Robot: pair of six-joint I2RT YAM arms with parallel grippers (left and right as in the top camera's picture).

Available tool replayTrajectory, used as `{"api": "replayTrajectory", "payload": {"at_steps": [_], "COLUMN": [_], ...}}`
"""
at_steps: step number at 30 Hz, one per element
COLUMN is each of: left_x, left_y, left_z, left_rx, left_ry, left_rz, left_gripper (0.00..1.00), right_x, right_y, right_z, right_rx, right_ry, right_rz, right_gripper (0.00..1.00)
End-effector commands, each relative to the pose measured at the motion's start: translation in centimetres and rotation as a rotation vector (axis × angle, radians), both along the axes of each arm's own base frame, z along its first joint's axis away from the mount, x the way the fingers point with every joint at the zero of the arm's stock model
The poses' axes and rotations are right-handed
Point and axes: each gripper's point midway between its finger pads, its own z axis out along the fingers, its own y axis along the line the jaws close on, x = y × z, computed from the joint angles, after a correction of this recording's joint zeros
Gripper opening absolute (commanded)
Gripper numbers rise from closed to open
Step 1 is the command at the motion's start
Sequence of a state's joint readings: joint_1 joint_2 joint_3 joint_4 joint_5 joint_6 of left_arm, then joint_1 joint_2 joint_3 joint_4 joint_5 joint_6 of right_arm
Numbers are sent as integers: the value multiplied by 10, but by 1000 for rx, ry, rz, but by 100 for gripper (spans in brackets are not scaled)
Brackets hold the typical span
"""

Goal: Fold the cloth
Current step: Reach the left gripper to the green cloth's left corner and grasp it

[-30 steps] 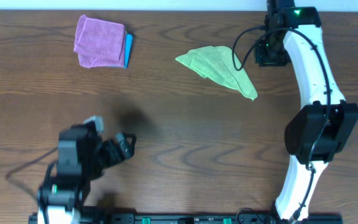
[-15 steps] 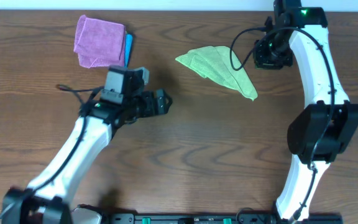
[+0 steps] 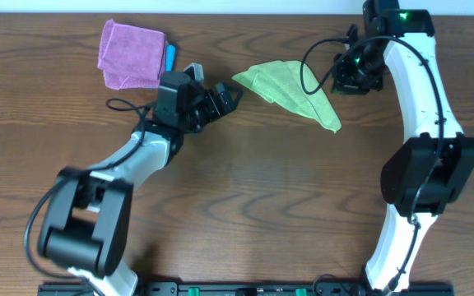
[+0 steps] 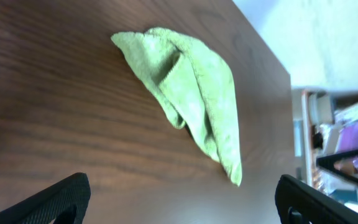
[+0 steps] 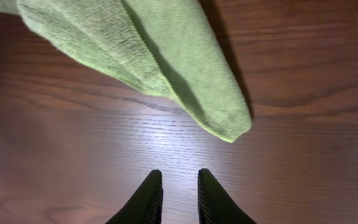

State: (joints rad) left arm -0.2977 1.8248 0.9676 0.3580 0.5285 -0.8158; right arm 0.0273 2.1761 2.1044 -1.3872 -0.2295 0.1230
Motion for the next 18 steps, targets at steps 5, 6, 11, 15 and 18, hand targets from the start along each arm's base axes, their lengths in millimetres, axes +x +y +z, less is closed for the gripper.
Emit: {"api": "replayTrajectory", "payload": {"at_steps": [5, 6, 11, 15, 18], "left_x": [37, 42, 57, 59, 60], "left_y": [-47, -54, -77, -80, -77], "left_z": [0, 0, -3, -12, -19], "left_rx": [-90, -92, -95, -86, -68], "left_ry": [13, 6, -1, 8, 19], "left_rz": [-26, -36, -64, -60, -40], "left_gripper": [98, 98, 98, 98, 98], "right_x": [2, 1, 1, 1, 1], "right_y": [11, 11, 11, 11, 11], "right_z": [15, 15, 15, 15, 15], "right_rx": [68, 67, 67, 67, 67], "right_ry": [-36, -35, -35, -36, -36], "right_rz": [5, 6, 6, 14, 16], "right_gripper": [17, 17, 16, 16, 15]}}
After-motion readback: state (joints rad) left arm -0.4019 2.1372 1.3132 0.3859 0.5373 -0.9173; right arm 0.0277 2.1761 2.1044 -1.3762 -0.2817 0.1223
